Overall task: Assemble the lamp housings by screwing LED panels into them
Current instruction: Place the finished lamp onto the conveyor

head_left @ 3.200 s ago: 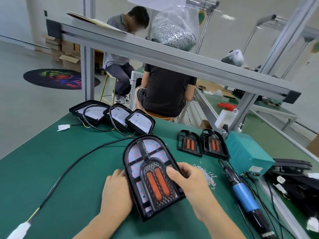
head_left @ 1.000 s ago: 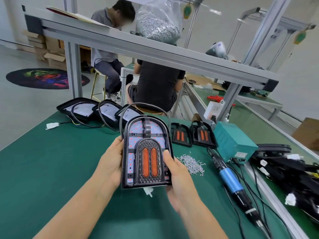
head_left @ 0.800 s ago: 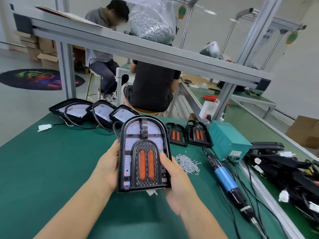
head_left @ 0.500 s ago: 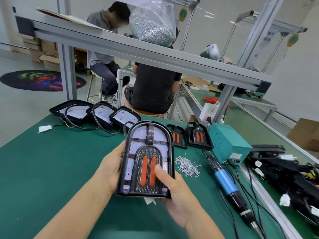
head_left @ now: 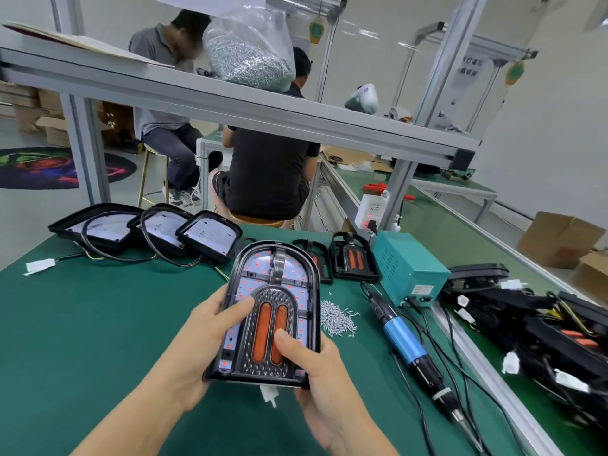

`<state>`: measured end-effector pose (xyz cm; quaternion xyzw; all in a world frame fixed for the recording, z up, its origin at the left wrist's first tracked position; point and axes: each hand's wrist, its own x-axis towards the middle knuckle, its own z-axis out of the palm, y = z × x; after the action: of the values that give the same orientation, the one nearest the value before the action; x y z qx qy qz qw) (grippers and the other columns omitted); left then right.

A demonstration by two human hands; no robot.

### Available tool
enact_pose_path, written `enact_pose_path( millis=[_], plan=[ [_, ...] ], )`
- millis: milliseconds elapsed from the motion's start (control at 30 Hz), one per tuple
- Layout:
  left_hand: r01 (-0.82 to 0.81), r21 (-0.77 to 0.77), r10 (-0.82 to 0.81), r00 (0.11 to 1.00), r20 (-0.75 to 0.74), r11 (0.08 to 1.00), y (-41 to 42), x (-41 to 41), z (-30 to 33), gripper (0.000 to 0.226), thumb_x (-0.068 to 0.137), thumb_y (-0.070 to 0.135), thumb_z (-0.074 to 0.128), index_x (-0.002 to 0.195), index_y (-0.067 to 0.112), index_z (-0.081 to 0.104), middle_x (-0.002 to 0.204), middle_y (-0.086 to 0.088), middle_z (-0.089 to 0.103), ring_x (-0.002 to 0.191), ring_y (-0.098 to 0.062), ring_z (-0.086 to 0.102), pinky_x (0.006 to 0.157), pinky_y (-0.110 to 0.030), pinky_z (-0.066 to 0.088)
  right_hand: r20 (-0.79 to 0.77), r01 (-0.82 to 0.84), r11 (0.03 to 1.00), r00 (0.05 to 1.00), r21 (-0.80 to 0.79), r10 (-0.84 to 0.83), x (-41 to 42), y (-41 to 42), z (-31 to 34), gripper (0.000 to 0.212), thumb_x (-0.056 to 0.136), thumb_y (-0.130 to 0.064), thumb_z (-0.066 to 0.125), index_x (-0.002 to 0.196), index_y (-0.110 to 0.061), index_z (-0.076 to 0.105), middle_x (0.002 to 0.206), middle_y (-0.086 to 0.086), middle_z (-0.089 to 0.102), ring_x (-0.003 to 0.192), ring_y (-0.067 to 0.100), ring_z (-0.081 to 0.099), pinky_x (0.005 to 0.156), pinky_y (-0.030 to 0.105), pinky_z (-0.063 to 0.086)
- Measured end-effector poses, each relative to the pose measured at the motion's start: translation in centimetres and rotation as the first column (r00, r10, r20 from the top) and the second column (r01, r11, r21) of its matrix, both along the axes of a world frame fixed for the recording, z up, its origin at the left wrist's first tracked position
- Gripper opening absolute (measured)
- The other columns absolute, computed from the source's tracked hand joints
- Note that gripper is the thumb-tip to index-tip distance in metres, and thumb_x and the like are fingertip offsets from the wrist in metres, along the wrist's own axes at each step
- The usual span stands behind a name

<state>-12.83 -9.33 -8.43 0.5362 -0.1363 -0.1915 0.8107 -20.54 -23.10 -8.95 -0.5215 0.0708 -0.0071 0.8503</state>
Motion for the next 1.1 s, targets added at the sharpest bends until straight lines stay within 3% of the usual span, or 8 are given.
enact_pose_path(
  millis=[100, 200, 267, 367, 567, 900, 967, 1100],
  plan=[
    [-0.034, -0.039, 0.035, 0.999, 0.022, 0.999, -0.8, -0.4, 0.5, 0.025, 0.081, 0.026, 0.059, 0.104, 0.024, 0.070, 0.105, -0.012, 0.072, 0.085, -0.027, 0.072, 0.060, -0.033, 0.057, 0.022, 0.029, 0.999, 0.999, -0.012, -0.029, -0.4, -0.4, -0.1, 0.060, 0.073, -0.016, 0.078, 0.129, -0.012, 0.057, 0.116, 0.017, 0.070, 0.093, 0.028, 0.070, 0.073, 0.034, 0.056],
    [0.015, -0.063, -0.009, 0.996, 0.088, 0.998, -1.7, -0.5, 1.4, 0.028, 0.082, 0.025, 0.059, 0.108, 0.024, 0.069, 0.109, -0.012, 0.071, 0.088, -0.027, 0.071, 0.062, -0.032, 0.057, 0.052, 0.091, 0.995, 0.994, 0.031, -0.093, -0.7, -1.6, 0.1, 0.078, 0.072, -0.016, 0.082, 0.140, -0.026, 0.045, 0.128, 0.007, 0.065, 0.111, 0.029, 0.066, 0.091, 0.044, 0.054],
    [0.077, -0.060, -0.069, 0.989, 0.131, 0.995, -2.7, -0.6, 2.0, 0.032, 0.082, 0.025, 0.059, 0.112, 0.024, 0.067, 0.111, -0.012, 0.070, 0.092, -0.029, 0.071, 0.064, -0.032, 0.058, 0.070, 0.071, 0.995, 0.995, 0.074, -0.076, -1.3, -2.7, 0.6, 0.082, 0.070, -0.021, 0.082, 0.142, -0.025, 0.044, 0.131, 0.009, 0.064, 0.116, 0.032, 0.063, 0.092, 0.047, 0.053],
    [0.186, -0.026, -0.179, 0.971, 0.161, 0.982, -4.7, -0.8, 2.9, 0.035, 0.077, 0.028, 0.062, 0.111, 0.025, 0.067, 0.111, -0.012, 0.070, 0.092, -0.029, 0.070, 0.065, -0.032, 0.058, 0.092, 0.030, 0.997, 0.995, 0.073, -0.036, -2.4, -4.9, 1.5, 0.080, 0.066, -0.027, 0.084, 0.138, -0.011, 0.052, 0.129, 0.019, 0.063, 0.116, 0.037, 0.062, 0.084, 0.044, 0.056],
    [0.351, 0.013, -0.348, 0.925, 0.154, 0.936, -10.7, -1.4, 4.1, 0.033, 0.076, 0.030, 0.064, 0.108, 0.025, 0.069, 0.109, -0.013, 0.071, 0.090, -0.030, 0.071, 0.063, -0.033, 0.058, 0.200, 0.267, 0.964, 0.945, -0.015, -0.259, -4.9, -9.5, 3.1, 0.053, 0.078, -0.021, 0.077, 0.126, -0.008, 0.061, 0.122, 0.020, 0.066, 0.111, 0.040, 0.064, 0.092, 0.053, 0.053],
    [0.651, 0.079, -0.655, 0.753, 0.056, 0.755, -22.3, -6.1, 5.3, 0.028, 0.078, 0.025, 0.063, 0.104, 0.021, 0.070, 0.106, -0.017, 0.071, 0.084, -0.028, 0.071, 0.066, -0.039, 0.060, 0.243, 0.730, 0.682, 0.670, -0.042, -0.702, -11.6, -18.4, 4.4, 0.037, 0.088, -0.025, 0.062, 0.125, -0.019, 0.059, 0.114, 0.013, 0.071, 0.102, 0.033, 0.069, 0.083, 0.045, 0.058],
    [0.685, 0.085, -0.690, 0.723, 0.043, 0.723, -24.9, -7.3, 5.5, 0.028, 0.081, 0.022, 0.061, 0.108, 0.018, 0.068, 0.106, -0.017, 0.071, 0.083, -0.028, 0.071, 0.068, -0.040, 0.060, 0.203, 0.793, 0.601, 0.607, -0.097, -0.768, -13.1, -20.6, 4.0, 0.034, 0.094, -0.024, 0.060, 0.127, -0.018, 0.058, 0.117, 0.012, 0.070, 0.106, 0.033, 0.068, 0.091, 0.052, 0.054],
    [0.750, 0.134, -0.760, 0.649, 0.044, 0.648, -30.0, -9.5, 5.9, 0.021, 0.092, 0.018, 0.057, 0.111, 0.017, 0.065, 0.106, -0.015, 0.071, 0.086, -0.027, 0.070, 0.076, -0.041, 0.059, 0.080, 0.880, 0.454, 0.467, -0.141, -0.880, -15.9, -24.4, 3.7, 0.058, 0.094, -0.033, 0.063, 0.145, -0.020, 0.041, 0.141, 0.011, 0.054, 0.125, 0.034, 0.055, 0.103, 0.059, 0.044]
  ],
)
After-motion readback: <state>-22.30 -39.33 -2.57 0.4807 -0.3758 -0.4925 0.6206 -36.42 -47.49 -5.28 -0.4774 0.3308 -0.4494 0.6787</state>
